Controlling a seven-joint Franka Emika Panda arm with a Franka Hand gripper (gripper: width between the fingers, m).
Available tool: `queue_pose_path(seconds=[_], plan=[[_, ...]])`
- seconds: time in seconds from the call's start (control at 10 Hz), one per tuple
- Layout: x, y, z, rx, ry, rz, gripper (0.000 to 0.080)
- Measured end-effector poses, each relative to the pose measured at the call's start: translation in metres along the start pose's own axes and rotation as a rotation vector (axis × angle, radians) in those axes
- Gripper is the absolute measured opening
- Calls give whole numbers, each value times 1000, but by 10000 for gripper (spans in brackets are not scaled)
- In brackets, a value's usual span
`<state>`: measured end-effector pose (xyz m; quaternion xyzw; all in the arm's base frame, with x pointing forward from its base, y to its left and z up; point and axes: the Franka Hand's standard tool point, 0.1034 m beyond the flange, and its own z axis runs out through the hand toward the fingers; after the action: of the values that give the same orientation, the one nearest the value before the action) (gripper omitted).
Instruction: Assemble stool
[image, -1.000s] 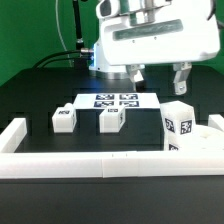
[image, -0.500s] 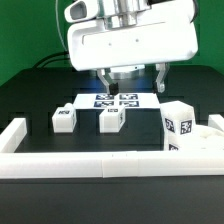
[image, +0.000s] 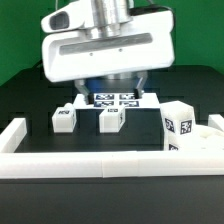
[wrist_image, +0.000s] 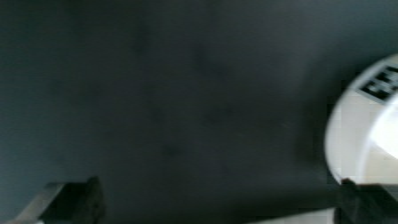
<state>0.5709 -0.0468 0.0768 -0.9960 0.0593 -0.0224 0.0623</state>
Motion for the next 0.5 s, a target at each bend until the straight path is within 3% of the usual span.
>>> queue_pose_path(seconds=[0.1, 0.3, 0.5], plan=[[-1, 8, 3, -11, -31, -4, 649], [-1, 8, 4, -5, -49, 0, 649], [-12, 5, 5, 27, -224, 10, 649]])
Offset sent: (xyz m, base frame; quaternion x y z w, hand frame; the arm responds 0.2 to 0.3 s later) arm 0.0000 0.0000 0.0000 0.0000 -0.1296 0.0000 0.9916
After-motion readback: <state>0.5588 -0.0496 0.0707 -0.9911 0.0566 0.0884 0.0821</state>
